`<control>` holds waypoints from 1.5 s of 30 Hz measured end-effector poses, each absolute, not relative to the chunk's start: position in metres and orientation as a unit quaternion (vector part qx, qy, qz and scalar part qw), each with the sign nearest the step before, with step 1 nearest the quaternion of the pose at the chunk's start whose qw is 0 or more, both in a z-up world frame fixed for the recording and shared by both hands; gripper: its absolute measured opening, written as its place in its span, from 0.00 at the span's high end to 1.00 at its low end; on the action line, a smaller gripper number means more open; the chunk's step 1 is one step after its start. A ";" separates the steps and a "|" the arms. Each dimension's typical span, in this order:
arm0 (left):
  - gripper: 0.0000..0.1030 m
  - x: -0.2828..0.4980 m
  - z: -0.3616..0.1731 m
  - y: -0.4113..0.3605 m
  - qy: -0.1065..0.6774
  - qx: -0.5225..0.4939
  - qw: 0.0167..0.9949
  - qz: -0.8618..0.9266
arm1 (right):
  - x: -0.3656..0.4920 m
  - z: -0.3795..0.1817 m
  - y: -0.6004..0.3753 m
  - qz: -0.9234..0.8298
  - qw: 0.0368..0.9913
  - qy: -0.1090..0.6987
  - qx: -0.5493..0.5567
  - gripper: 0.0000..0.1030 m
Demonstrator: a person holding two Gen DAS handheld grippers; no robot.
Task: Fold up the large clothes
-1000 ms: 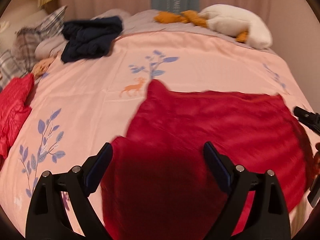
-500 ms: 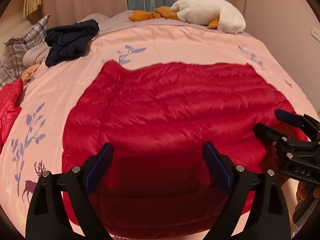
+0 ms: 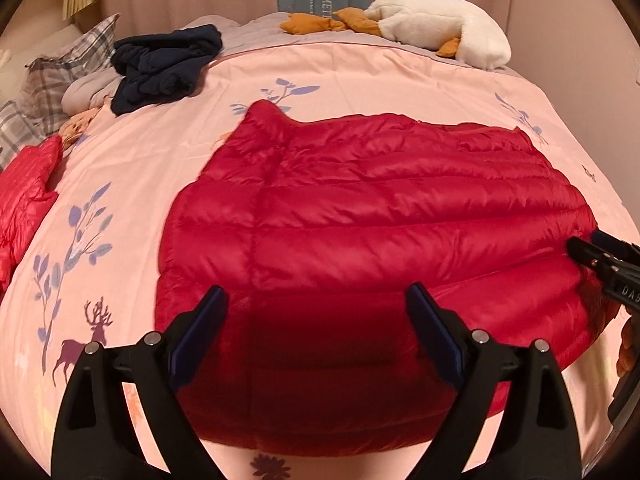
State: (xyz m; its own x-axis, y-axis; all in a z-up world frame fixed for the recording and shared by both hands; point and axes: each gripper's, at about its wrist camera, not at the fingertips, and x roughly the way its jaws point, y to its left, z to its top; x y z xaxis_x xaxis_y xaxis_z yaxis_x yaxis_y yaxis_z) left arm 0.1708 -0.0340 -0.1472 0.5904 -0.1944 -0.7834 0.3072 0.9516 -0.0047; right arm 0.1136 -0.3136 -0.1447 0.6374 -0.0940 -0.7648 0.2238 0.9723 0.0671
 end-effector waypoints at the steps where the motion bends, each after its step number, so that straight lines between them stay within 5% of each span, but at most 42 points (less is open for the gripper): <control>1: 0.11 0.170 -0.146 -0.033 0.430 0.065 0.889 -0.141 | 0.111 -0.143 -0.317 -0.094 0.901 0.415 0.081 0.17; 18: 0.11 0.134 -0.152 -0.040 0.417 0.076 0.891 -0.165 | 0.085 -0.136 -0.247 -0.009 0.915 0.400 0.055 0.17; 45: 0.11 0.133 -0.160 -0.011 0.433 0.064 0.887 -0.148 | 0.052 -0.148 -0.306 -0.087 0.903 0.411 0.087 0.18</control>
